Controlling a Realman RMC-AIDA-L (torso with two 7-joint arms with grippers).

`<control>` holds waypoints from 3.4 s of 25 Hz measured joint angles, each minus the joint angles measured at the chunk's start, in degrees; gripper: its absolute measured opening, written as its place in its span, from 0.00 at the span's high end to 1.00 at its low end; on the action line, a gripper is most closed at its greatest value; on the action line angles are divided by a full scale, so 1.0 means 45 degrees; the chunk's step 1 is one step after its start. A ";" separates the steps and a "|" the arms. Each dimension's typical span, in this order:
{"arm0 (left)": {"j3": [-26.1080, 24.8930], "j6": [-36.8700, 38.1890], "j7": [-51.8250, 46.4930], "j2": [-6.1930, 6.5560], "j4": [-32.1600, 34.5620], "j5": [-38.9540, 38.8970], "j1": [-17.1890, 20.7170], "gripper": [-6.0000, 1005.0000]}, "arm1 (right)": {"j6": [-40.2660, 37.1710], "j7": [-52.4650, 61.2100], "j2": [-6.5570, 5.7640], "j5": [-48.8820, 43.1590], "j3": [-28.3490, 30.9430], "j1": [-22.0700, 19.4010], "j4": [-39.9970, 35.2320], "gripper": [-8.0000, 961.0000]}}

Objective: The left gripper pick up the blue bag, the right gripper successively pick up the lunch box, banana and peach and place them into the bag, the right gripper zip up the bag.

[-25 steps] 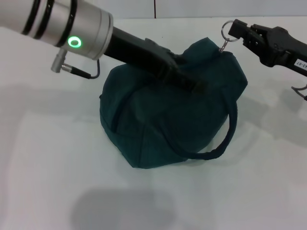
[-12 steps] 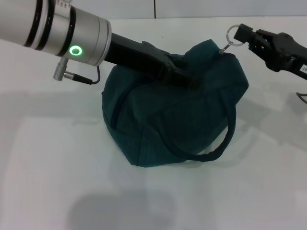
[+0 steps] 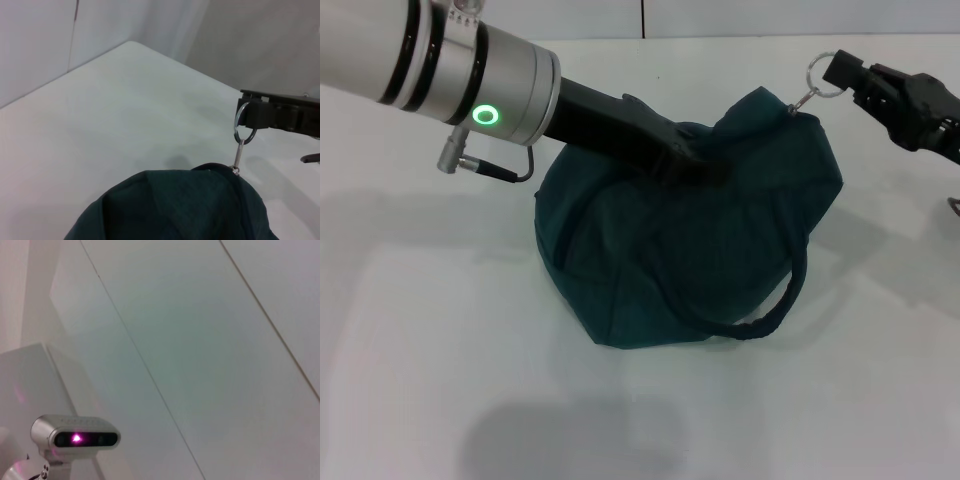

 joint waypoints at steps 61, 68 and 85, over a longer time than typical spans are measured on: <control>0.0296 -0.1515 0.0440 -0.0019 0.0200 -0.1329 0.0863 0.93 | 0.0839 0.4367 -0.0140 0.3143 0.0331 -0.0676 0.3850 0.70; 0.0498 -0.2507 0.0748 -0.0035 -0.0822 -0.1474 0.0559 0.92 | 0.0627 0.4147 -0.0338 0.3117 0.0647 -0.1162 0.3316 0.39; -0.2016 -0.0268 0.3176 0.0178 -0.0853 -0.5019 0.0560 0.38 | -0.4034 -0.0267 -0.0535 -0.0756 0.0544 -0.1007 0.0254 0.08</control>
